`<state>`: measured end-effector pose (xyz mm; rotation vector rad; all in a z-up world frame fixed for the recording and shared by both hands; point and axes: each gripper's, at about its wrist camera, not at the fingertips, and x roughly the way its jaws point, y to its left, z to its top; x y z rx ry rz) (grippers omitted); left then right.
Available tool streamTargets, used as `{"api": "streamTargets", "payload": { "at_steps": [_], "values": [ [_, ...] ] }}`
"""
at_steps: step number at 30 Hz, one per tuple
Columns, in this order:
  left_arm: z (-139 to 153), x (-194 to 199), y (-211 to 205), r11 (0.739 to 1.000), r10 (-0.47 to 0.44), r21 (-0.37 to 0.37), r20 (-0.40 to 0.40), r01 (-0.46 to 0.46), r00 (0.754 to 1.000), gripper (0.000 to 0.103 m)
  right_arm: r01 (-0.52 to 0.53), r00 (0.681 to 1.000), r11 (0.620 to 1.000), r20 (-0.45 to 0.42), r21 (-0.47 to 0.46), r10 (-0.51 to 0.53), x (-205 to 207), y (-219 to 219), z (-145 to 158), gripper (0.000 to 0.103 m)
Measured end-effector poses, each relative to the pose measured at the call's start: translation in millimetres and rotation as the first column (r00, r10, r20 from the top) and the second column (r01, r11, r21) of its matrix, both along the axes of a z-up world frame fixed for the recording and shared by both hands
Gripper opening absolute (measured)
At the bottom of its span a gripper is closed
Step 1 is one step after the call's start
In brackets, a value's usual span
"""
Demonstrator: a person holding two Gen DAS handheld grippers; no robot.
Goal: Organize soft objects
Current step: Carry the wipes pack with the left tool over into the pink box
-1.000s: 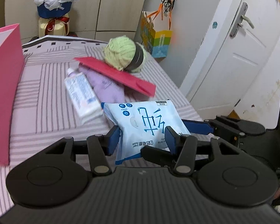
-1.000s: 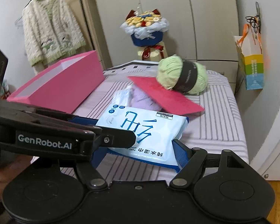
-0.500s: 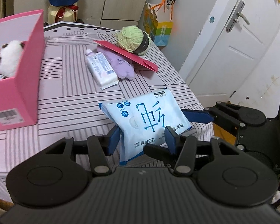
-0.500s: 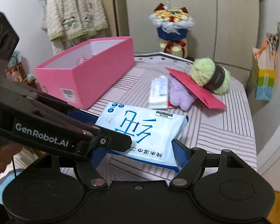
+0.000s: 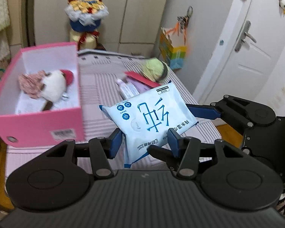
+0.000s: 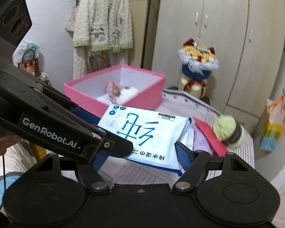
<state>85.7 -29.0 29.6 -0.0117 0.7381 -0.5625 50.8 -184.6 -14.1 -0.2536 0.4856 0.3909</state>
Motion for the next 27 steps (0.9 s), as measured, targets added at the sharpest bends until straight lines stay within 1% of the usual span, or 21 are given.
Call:
{"api": "streamTargets", "payload": {
  "at_steps": [7,13,20,27],
  "values": [
    [17,6,38,0.998,0.066,-0.008,0.048,-0.066,0.997,0.05,-0.06,0.998,0.998,0.022,0.021,0.059,20,34,17,0.08],
    [20,30,72,0.992,0.126,-0.022,0.048,-0.125,0.991,0.05,-0.098,0.995,0.994,-0.004,0.054,0.098,50,62,19,0.08],
    [12,70,106,0.984,0.179,-0.032,0.028,-0.178,0.983,0.05,-0.121,0.991,0.989,-0.048,0.089,0.126,95,92,13,0.08],
    [-6,113,122,0.97,0.239,-0.057,0.027,-0.237,0.971,0.05,-0.109,0.992,0.989,-0.058,0.102,0.115,142,109,-1,0.08]
  ]
}}
